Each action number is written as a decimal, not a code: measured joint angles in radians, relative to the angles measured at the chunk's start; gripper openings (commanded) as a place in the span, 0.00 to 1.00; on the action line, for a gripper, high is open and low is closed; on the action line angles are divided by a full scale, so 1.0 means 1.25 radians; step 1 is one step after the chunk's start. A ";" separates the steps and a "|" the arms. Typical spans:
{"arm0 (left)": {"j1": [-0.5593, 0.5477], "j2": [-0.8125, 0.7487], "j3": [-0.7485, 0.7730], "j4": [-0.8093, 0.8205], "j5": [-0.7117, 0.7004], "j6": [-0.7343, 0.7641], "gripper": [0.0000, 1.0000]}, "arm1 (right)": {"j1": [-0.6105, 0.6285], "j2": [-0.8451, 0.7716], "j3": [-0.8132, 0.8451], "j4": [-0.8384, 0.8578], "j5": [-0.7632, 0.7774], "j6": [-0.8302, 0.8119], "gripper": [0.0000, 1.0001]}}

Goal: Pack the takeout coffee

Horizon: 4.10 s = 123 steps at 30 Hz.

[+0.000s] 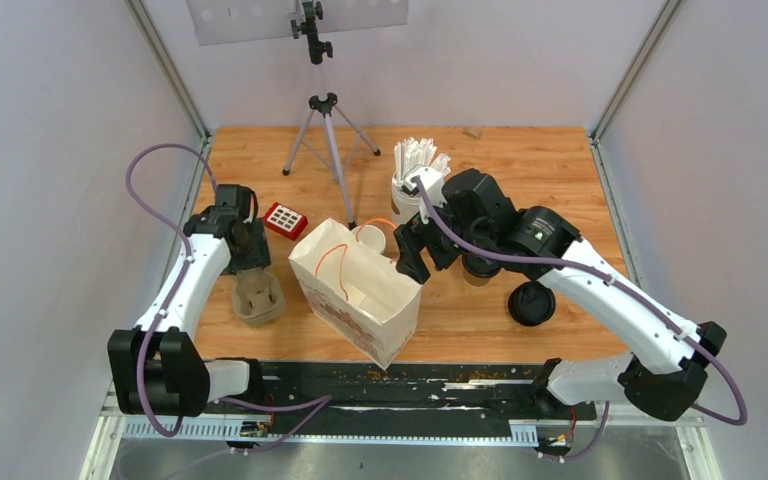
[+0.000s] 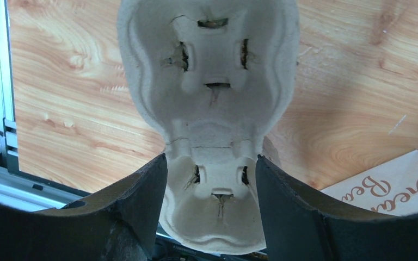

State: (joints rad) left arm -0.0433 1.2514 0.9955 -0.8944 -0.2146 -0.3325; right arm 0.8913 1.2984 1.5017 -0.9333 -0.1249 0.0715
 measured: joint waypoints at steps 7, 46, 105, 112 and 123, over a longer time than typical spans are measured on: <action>0.027 0.009 -0.012 0.021 0.022 0.001 0.64 | 0.000 -0.060 0.006 -0.007 0.012 0.014 0.90; 0.052 -0.005 0.073 -0.070 0.057 -0.008 0.30 | 0.000 -0.057 0.037 -0.064 0.100 0.049 0.91; -0.625 -0.173 0.384 0.283 0.285 -0.599 0.25 | 0.000 -0.056 -0.042 0.176 -0.024 0.147 0.11; -0.641 -0.226 0.292 0.271 0.181 -0.634 0.25 | 0.000 -0.059 -0.063 0.195 0.016 0.174 0.00; -0.653 -0.281 0.291 0.206 0.096 -0.703 0.25 | 0.000 -0.085 -0.077 0.203 0.056 0.266 0.00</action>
State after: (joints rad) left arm -0.8597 0.9005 1.3598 -0.6365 -0.0952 -1.2106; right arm 0.8913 1.1915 1.4055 -0.6800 -0.0551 0.4038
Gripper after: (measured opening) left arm 0.380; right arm 0.019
